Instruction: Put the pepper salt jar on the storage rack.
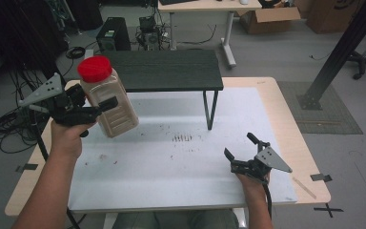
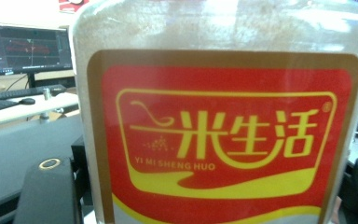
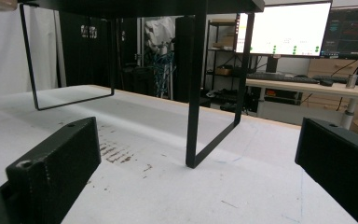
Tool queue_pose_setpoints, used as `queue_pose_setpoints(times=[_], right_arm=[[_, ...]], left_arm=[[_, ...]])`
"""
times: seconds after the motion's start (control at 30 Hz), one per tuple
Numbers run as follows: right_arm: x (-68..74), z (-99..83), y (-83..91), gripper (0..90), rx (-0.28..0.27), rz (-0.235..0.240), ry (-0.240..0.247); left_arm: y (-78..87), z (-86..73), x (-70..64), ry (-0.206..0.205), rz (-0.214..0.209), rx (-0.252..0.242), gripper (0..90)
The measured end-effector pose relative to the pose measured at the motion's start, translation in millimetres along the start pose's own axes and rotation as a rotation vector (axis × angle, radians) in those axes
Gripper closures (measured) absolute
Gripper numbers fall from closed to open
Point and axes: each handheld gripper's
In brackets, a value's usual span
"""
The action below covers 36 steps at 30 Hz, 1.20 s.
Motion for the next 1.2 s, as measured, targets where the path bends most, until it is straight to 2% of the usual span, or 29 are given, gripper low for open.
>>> queue_pose_setpoints(times=[0.27, 0.5, 1.0, 1.2], right_arm=[[-0.2, 0.1, -0.2, 0.0, 0.004, 0.000, -0.002], [-0.3, 0.1, -0.6, 0.0, 0.006, 0.000, -0.003], [-0.3, 0.1, -0.7, 0.0, 0.007, -0.001, -0.002], [0.1, 0.2, -0.7, 0.0, 0.010, -0.002, -0.002]], left_arm=[[-6.6, 20.5, 10.4, -0.009, -0.007, -0.008, 23.9], [-11.6, 30.4, 18.5, -0.019, -0.008, 0.006, 23.8], [-16.2, 54.7, 43.5, -0.036, 0.021, -0.008, 23.8], [-24.7, 66.9, 56.5, -0.042, 0.027, -0.007, 23.8]])
Point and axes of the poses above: each handheld gripper's, and its own axes: y roughly backward along the jaws, z roughly out of its top, x roughly to its left, and after that the axes turned 15 degrees about -z, right-handed
